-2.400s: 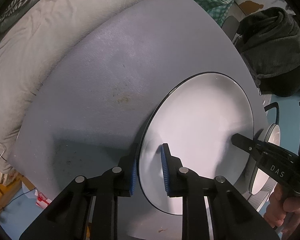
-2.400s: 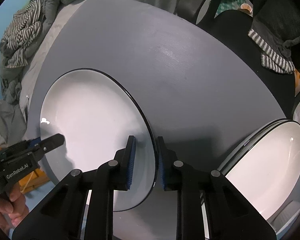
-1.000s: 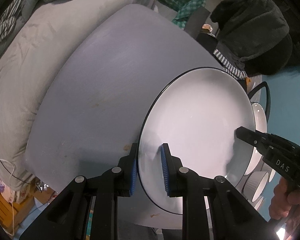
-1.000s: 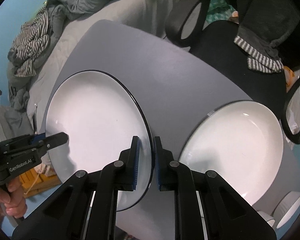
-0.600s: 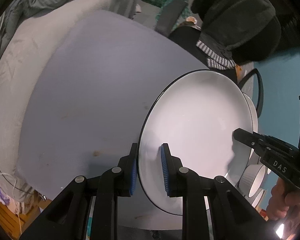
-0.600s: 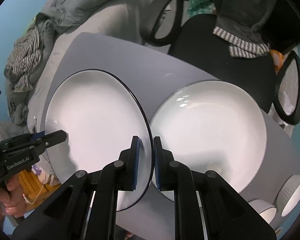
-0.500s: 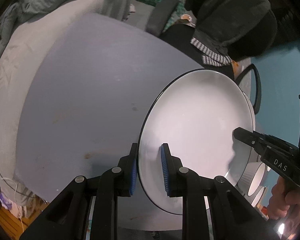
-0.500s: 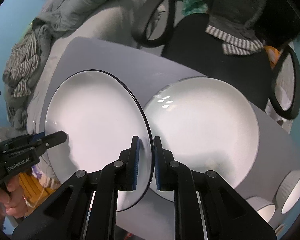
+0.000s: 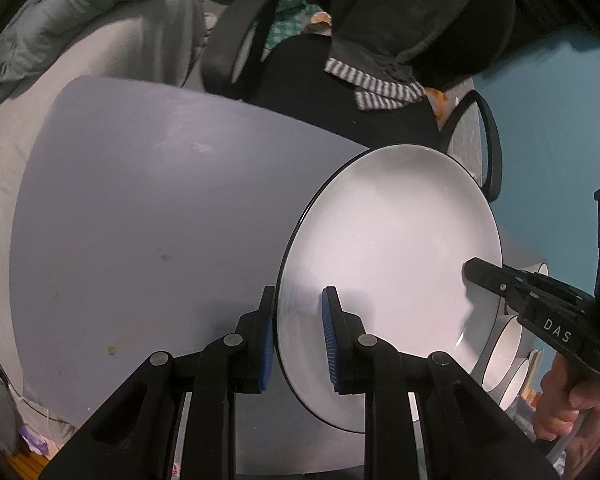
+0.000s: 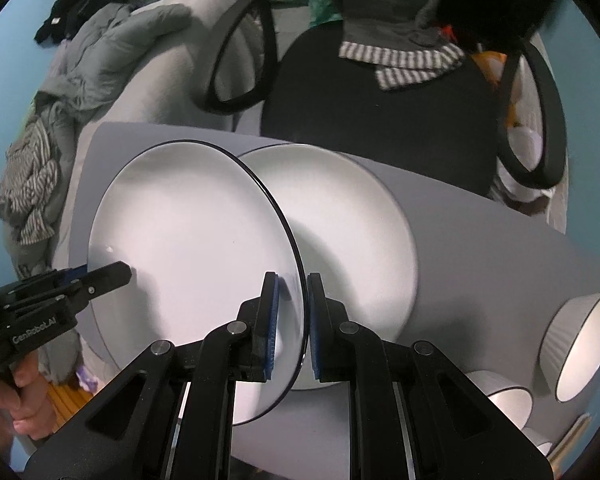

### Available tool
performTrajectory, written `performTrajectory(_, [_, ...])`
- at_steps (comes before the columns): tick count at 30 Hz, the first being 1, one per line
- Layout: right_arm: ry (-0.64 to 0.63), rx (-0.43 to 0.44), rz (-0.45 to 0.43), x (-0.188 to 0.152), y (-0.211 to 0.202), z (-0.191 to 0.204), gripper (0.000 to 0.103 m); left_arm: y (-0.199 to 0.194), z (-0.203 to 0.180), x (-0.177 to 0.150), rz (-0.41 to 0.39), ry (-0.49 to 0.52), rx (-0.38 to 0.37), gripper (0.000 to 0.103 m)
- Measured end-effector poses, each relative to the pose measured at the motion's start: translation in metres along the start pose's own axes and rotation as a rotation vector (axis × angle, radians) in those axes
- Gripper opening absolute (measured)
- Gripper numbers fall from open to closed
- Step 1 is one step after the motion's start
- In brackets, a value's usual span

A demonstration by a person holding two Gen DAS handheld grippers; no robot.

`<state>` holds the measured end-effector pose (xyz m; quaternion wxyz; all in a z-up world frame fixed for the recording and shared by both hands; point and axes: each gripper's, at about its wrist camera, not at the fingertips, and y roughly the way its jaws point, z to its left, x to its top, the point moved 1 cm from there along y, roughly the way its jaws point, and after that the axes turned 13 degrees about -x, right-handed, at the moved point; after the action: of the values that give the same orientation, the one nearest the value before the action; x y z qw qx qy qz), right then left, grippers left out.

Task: Organize plates and bowls

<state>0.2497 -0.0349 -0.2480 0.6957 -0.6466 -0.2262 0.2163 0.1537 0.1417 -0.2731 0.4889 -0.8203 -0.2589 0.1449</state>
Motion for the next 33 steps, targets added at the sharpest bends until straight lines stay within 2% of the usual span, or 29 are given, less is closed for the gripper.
performTrajectory(12, [0.054, 0.009, 0.029, 0.001, 0.013, -0.033, 0.014, 0.026, -0.021, 0.009, 0.046, 0.021, 0.027, 0.021])
performTrajectory(33, [0.082, 0.000, 0.068, 0.001, 0.032, -0.046, 0.015, 0.045, -0.025, 0.008, 0.078, 0.023, 0.063, 0.021])
